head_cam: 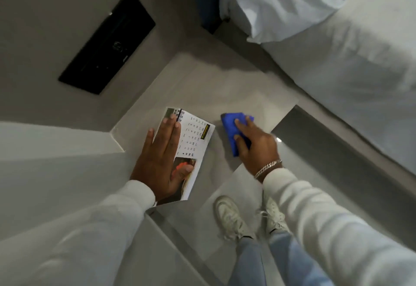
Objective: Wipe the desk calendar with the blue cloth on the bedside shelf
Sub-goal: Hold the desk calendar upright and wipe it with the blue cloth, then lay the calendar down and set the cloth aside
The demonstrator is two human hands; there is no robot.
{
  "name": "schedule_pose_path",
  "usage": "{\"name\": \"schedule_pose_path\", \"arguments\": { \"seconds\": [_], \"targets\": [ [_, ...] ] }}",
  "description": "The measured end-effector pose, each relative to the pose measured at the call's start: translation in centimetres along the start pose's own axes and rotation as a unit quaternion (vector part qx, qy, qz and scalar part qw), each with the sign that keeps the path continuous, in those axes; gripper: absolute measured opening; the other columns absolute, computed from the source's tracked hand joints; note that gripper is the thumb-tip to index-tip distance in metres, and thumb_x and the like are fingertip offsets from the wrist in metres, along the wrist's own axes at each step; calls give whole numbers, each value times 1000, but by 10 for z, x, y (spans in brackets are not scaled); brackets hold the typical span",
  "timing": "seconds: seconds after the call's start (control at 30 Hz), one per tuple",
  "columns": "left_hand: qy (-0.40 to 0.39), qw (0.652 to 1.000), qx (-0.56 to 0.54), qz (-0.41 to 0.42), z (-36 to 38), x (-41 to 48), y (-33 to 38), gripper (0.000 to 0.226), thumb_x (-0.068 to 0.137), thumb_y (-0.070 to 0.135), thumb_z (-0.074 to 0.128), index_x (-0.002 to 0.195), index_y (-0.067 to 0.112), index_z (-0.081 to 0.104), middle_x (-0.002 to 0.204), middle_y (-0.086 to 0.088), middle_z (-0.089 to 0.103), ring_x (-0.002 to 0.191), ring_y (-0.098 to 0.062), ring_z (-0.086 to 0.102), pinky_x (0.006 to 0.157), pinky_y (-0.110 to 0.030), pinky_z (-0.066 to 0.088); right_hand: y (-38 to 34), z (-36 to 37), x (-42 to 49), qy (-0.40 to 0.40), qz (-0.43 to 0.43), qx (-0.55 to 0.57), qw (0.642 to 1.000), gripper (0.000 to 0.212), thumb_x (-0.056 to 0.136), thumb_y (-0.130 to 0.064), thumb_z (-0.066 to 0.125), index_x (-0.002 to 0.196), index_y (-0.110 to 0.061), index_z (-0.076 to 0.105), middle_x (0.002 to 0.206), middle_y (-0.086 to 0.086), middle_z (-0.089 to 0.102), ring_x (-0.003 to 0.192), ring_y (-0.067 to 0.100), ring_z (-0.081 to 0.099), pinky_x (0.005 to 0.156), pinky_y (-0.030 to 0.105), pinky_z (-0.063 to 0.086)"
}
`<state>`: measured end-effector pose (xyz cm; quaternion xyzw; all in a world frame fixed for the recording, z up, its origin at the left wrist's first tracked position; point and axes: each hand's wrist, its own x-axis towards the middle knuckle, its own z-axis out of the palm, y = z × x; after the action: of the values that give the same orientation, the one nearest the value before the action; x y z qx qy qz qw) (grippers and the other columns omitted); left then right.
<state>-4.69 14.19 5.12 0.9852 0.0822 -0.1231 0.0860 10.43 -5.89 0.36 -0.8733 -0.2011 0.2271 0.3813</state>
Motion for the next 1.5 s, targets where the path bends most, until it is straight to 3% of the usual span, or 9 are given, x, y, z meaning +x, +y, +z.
{"name": "schedule_pose_path", "arguments": {
  "seconds": [0.23, 0.53, 0.73, 0.87, 1.03, 1.13, 1.23, 1.37, 1.5],
  "targets": [
    [32, 999, 13, 3, 4, 0, 2, 88, 91, 60, 34, 155, 7, 4, 166, -13, 2, 155, -29, 4, 123, -57, 15, 33, -10, 57, -78, -138, -269, 950, 46, 91, -19, 53, 136, -8, 47, 150, 23, 33, 132, 45, 36, 100, 54, 41],
    [41, 999, 14, -14, 1, -1, 2, 89, 88, 56, 44, 155, 12, 6, 167, -10, 5, 155, -28, 6, 124, -54, 16, 45, -7, 52, -169, -98, -375, 906, 83, 86, -61, 46, 149, -27, 4, 161, 9, 1, 147, 38, 1, 116, 57, 15],
    [161, 980, -112, -45, -14, -18, 15, 64, 90, 38, 50, 145, 7, 40, 157, -14, 37, 148, -30, 33, 117, -51, 32, -28, -29, 48, -191, -118, -212, 951, 68, 88, -43, 58, 143, -12, 32, 149, 15, 39, 140, 33, 30, 115, 45, 27],
    [384, 822, -276, -317, 1, -60, 41, 46, 90, 15, 53, 133, -1, 53, 146, -18, 48, 139, -28, 44, 118, -37, 32, -75, -22, 36, -181, -133, -65, 972, 61, 90, -36, 60, 141, -12, 37, 146, 10, 45, 137, 25, 38, 113, 35, 30],
    [381, 397, -520, -653, 3, -84, 89, 47, 96, 28, 47, 138, 7, 50, 147, -14, 51, 137, -29, 48, 115, -33, 34, -111, 9, 41, -145, -103, 45, 983, 57, 89, -31, 62, 139, -15, 40, 135, 9, 57, 126, 22, 52, 108, 42, 41],
    [371, 322, -575, -654, -2, -72, 101, 49, 98, 34, 44, 124, -5, 59, 132, -29, 59, 125, -43, 54, 108, -49, 42, -110, 25, 35, -106, -85, 78, 988, 48, 87, -35, 62, 131, -15, 51, 126, 10, 63, 115, 20, 60, 102, 41, 48],
    [418, 242, -592, -645, -13, -57, 102, 47, 99, 41, 44, 110, 4, 70, 117, -22, 70, 111, -41, 62, 98, -39, 48, -104, 34, 28, -66, -63, 135, 987, 49, 84, -44, 59, 127, -20, 55, 122, 4, 66, 103, -1, 63, 95, 28, 51],
    [443, 226, -625, -602, -26, -45, 76, 33, 101, 43, 40, 79, 31, 63, 78, 9, 62, 74, -6, 59, 89, -32, 44, -112, 38, 38, -35, -41, 173, 983, 39, 88, -32, 60, 125, -19, 58, 115, -5, 65, 101, -3, 62, 96, 32, 49],
    [435, 280, -637, -573, -37, -30, 25, 26, 103, 26, 42, 101, 16, 66, 77, 3, 58, 75, -15, 56, 94, -37, 47, -133, 39, 70, -27, -42, 203, 978, 34, 92, -21, 59, 124, -11, 59, 121, 12, 65, 114, 27, 62, 102, 48, 48]
  ]
}}
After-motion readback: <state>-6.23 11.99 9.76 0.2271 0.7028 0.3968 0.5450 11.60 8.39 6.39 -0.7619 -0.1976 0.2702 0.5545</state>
